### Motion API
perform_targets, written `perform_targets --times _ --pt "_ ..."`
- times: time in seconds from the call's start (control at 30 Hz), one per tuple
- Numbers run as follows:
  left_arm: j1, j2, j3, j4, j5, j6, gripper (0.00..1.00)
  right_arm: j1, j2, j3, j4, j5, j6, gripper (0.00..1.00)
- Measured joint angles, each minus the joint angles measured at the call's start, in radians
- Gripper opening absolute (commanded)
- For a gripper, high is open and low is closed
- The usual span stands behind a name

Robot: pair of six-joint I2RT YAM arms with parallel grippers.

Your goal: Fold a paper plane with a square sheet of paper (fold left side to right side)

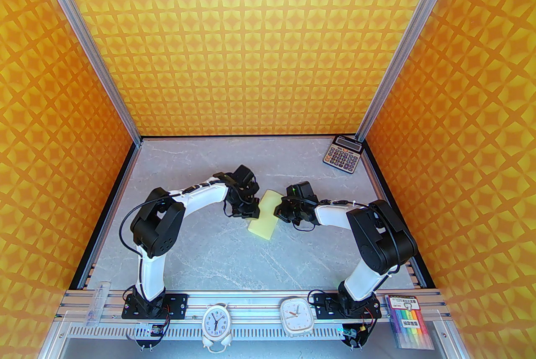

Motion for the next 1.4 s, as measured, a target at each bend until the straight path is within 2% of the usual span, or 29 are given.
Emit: perform_targets --times 0.53,0.9,1.1,1.4 --pt "0.022 0.061 -0.081 0.027 0.012 0.023 0.03 0.000 0.000 0.005 -0.008 0.000 -0.001 0.00" --pt "0.021 0.054 -0.021 -0.008 -0.003 0.030 0.12 0.000 0.000 0.013 -0.030 0.003 -0.011 0.00" --pt "0.021 0.051 0.064 0.003 -0.003 0.030 0.10 0.000 0.000 0.017 -0.037 0.003 -0.011 0.00" --pt "0.021 0.138 0.035 0.039 0.012 0.031 0.05 0.000 0.000 0.039 -0.083 0.004 -0.029 0.00"
